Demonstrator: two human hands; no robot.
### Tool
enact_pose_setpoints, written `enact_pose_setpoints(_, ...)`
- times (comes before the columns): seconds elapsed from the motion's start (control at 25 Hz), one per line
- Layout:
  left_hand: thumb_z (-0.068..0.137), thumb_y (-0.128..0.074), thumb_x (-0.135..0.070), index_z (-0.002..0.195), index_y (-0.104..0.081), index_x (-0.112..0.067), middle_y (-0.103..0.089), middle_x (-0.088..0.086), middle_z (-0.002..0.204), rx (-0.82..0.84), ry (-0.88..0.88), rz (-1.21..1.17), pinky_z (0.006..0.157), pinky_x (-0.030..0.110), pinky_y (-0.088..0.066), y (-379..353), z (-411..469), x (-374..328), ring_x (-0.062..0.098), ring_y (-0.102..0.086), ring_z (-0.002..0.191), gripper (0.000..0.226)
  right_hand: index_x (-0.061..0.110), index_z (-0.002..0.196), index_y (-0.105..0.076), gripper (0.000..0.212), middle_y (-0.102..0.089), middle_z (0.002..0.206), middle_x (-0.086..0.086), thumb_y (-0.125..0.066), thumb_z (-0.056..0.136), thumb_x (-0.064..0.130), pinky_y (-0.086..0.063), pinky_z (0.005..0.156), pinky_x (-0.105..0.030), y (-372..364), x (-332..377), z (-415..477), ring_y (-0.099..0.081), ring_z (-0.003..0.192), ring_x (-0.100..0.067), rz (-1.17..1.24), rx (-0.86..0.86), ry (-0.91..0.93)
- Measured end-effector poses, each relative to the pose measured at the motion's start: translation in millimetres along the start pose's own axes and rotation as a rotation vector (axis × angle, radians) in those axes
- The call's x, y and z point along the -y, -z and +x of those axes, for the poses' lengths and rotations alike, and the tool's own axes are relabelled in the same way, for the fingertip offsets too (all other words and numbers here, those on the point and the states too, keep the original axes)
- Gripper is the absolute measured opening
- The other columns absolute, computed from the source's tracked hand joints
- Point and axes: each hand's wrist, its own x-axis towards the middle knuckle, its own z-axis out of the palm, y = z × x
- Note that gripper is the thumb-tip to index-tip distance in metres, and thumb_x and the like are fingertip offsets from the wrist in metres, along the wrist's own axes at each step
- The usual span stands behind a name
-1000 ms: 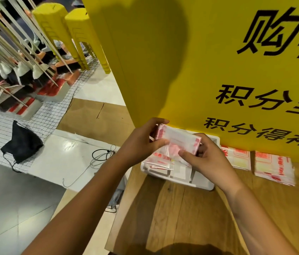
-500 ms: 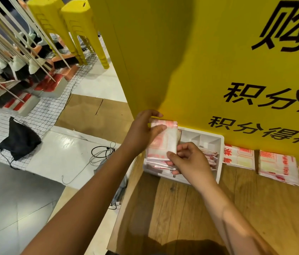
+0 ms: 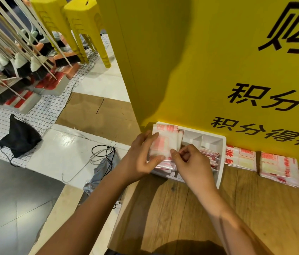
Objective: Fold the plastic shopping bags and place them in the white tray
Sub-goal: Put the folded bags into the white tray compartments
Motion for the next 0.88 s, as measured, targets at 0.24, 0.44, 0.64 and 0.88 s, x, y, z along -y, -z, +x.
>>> enact_pose_setpoints(0.24, 0.087, -0.075, -0.028, 0.157, -0.023, -0.016, -0.007, 0.009, 0.166, 0.063, -0.067, 0.172, 0.118, 0.046, -0.033, -12, 8, 4, 0.027, -0.018, 0.151, 0.088, 0.020, 0.117, -0.062, 0.022, -0.069, 0.101, 0.007, -0.061, 0.096, 0.027, -0.050, 0.073, -0.022, -4, -2, -1, -0.065, 0.090, -0.010, 0.090, 0.095, 0.061)
enact_pose_setpoints(0.44, 0.091, -0.067, -0.031, 0.158, -0.019, -0.014, -0.011, 0.013, 0.165, 0.083, -0.049, 0.186, 0.114, 0.050, -0.037, -4, 12, 8, 0.031, -0.022, 0.149, 0.084, 0.019, 0.122, -0.063, 0.027, -0.068, 0.102, 0.007, -0.063, 0.095, 0.022, -0.051, 0.078, -0.026, -6, 0, 4, -0.064, 0.091, -0.011, 0.113, 0.074, 0.079)
enact_pose_setpoints(0.64, 0.086, -0.077, -0.030, 0.160, -0.010, -0.021, 0.000, 0.011, 0.166, 0.106, -0.041, 0.152, 0.118, 0.046, -0.032, -5, 7, 1, 0.030, -0.015, 0.151, 0.100, 0.019, 0.123, -0.061, 0.034, -0.064, 0.100, 0.004, -0.063, 0.094, 0.036, -0.054, 0.078, -0.035, -7, -7, 2, -0.062, 0.090, -0.013, 0.061, 0.016, 0.076)
enact_pose_setpoints(0.88, 0.094, -0.062, -0.048, 0.159, -0.015, -0.023, 0.000, 0.013, 0.166, 0.065, -0.064, 0.415, 0.120, 0.047, -0.018, 6, -4, -43, 0.033, -0.005, 0.152, 0.084, 0.017, 0.125, -0.061, 0.039, -0.059, 0.113, -0.004, -0.063, 0.092, 0.038, -0.052, 0.079, -0.037, 26, -14, -12, -0.059, 0.102, -0.023, -0.265, -0.037, 0.186)
